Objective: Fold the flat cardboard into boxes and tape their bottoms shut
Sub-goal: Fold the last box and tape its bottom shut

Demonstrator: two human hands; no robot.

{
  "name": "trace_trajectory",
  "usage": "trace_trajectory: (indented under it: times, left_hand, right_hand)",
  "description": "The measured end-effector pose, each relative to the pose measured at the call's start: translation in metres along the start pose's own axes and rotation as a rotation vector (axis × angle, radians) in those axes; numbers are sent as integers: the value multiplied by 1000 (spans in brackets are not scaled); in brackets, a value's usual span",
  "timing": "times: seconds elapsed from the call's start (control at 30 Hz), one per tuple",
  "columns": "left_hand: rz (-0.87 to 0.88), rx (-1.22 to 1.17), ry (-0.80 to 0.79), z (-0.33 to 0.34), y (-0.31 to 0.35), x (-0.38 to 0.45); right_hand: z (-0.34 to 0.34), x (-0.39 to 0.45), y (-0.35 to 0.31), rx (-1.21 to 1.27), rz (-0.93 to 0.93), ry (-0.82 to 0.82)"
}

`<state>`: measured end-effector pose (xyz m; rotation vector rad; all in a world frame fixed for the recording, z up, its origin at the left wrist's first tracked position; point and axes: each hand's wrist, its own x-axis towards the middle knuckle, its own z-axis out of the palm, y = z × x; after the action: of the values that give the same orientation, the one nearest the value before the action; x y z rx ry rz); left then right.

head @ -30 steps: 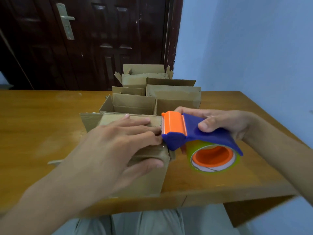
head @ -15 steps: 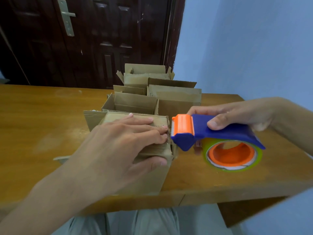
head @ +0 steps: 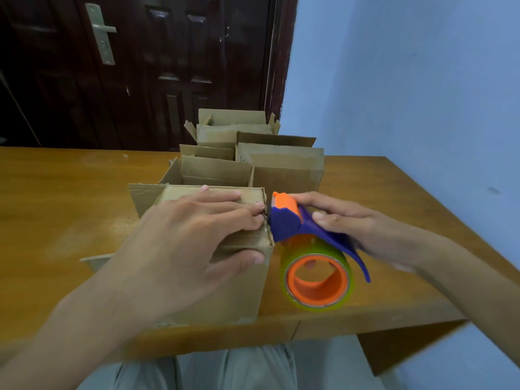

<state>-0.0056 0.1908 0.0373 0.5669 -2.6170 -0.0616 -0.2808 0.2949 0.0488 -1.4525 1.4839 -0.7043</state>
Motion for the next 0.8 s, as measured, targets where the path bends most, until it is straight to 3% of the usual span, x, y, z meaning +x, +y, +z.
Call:
trace_trajectory:
  times: [0.13,0.4,0.5,0.8]
  left_hand:
    - [6,1,13,-1,2,1]
    - [39,-39,2,-5,5,-5]
    - [76,-13,-8,-7,11,-5]
    - [-191,-35,33,-5,35,30]
  right_hand:
    - [18,-4,8,-162,-213,199]
    - [-7,-15,-9,-616,-308,241]
    - [-12,-14,-16,-682,-308,202]
    - [-22,-13,-31,-858,-341,194]
